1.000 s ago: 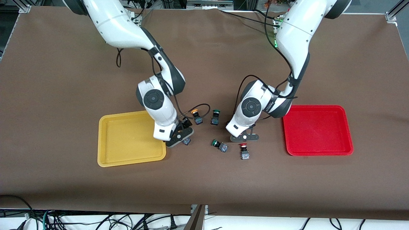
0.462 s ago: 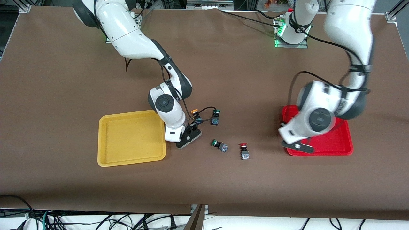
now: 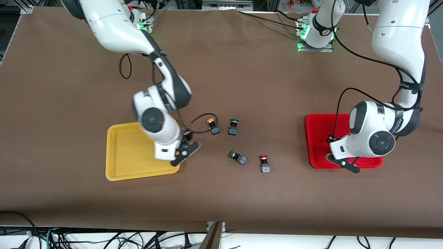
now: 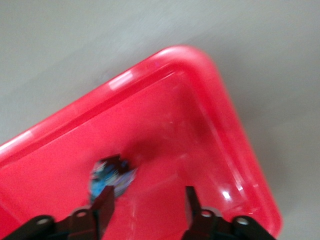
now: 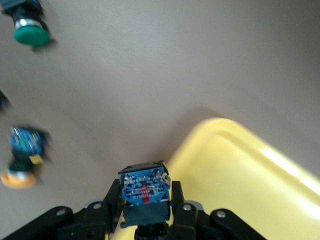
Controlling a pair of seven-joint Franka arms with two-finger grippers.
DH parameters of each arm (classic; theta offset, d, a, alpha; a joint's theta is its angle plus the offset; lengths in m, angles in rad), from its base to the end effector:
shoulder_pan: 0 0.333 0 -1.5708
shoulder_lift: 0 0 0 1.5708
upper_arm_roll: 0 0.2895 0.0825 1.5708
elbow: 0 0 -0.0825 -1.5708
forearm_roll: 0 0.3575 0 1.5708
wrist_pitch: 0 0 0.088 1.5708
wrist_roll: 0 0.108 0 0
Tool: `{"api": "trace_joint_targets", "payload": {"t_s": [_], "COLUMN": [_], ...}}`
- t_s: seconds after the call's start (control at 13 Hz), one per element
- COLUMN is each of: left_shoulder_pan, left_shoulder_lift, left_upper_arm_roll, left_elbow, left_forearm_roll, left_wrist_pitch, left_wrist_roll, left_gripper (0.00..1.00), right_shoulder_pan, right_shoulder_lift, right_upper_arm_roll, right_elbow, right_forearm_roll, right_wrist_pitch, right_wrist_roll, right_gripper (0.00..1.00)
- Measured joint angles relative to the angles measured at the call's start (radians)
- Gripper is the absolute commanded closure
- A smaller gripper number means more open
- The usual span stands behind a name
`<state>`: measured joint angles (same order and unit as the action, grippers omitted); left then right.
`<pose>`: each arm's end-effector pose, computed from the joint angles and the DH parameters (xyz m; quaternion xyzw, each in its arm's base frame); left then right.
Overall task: Place red and yellow buttons in trays
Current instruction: 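Carry the red button to the red tray while the right gripper carries orange, then open both grippers to drop the buttons into their matching trays, then reach the left gripper to another red button while the right reaches orange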
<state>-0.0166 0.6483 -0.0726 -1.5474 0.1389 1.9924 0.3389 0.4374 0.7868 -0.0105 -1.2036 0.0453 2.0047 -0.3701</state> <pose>0.6422 -0.0429 0.2492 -0.9649 0.2400 0.1040 0.0249 0.6470 0.2995 0.3020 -0.9245 -0.3808 -0.0067 0.0171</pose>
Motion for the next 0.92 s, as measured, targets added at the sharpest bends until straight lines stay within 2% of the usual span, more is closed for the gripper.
{"api": "trace_joint_targets", "payload": {"t_s": [0.15,0.23,0.31,0.46,0.62,0.77,0.92], "left_shoulder_pan": [-0.012,-0.018,-0.035,-0.116,-0.186,-0.219,-0.244], "left_shoulder_lift": [-0.041,-0.058,-0.064,-0.035,0.052,0.16,0.246], "left_upper_arm_roll": [-0.043,-0.07,-0.094,-0.107,-0.105,-0.098,-0.08], "left_elbow": [0.02,0.037,0.057,0.117,0.185,0.207,0.217], "left_forearm_roll": [-0.04,-0.089,-0.128,-0.148,-0.148,-0.14,-0.069], "left_wrist_pitch": [-0.008,-0.009,-0.007,0.06,0.214,0.405,0.493], "left_wrist_roll": [-0.065,-0.151,-0.26,-0.53,-0.736,-0.795,-0.802], "left_gripper": [0.0,0.0,0.0,0.0,0.0,0.0,0.0], "right_shoulder_pan": [-0.068,-0.083,-0.095,-0.097,-0.065,0.015,0.107], "right_shoulder_lift": [-0.006,0.003,0.016,0.025,-0.003,-0.031,-0.03], "right_upper_arm_roll": [-0.025,-0.05,-0.064,-0.066,-0.05,-0.035,-0.026], "right_elbow": [-0.026,-0.067,-0.106,-0.127,-0.11,-0.105,-0.111], "right_forearm_roll": [-0.001,0.002,0.014,0.086,0.143,0.159,0.209], "right_wrist_pitch": [0.005,0.057,0.102,0.098,0.025,-0.002,0.011], "right_wrist_roll": [-0.161,-0.217,-0.242,-0.216,-0.068,0.172,0.356], "right_gripper": [0.25,0.13,0.05,0.04,0.04,0.04,0.04]}}
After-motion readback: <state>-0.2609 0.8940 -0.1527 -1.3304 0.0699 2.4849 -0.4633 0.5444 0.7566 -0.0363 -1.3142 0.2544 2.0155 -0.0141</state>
